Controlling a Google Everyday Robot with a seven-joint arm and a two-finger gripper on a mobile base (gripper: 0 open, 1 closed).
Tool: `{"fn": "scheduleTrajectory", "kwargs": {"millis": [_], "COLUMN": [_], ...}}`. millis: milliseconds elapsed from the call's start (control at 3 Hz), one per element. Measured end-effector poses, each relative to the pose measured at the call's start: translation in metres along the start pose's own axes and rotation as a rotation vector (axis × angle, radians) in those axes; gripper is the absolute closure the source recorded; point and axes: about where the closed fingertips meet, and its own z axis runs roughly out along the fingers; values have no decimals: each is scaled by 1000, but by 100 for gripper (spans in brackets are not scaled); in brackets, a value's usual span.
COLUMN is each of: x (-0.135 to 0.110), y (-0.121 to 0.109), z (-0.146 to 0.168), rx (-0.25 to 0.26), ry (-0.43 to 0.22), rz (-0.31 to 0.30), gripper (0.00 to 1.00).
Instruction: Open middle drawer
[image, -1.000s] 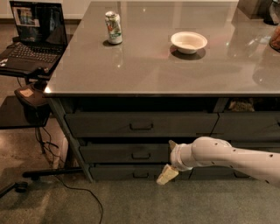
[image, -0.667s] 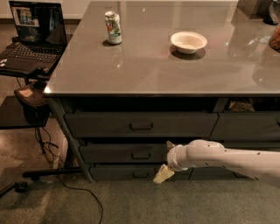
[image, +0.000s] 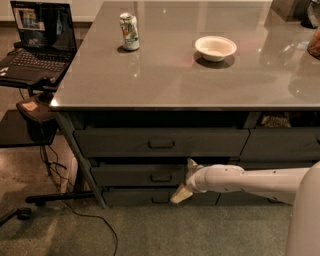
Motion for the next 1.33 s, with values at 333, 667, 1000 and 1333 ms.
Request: {"fn": "scheduleTrajectory", "kwargs": {"millis": [333, 667, 1000, 1333], "x": [-15, -9, -7, -7], "y": [-27, -38, -43, -43], "z": [34, 45, 49, 49], "rx": [-1, -12, -10, -10], "ry": [-15, -42, -54, -54], "rz": [-3, -8, -13, -13], "gripper": [0, 0, 0, 19]}}
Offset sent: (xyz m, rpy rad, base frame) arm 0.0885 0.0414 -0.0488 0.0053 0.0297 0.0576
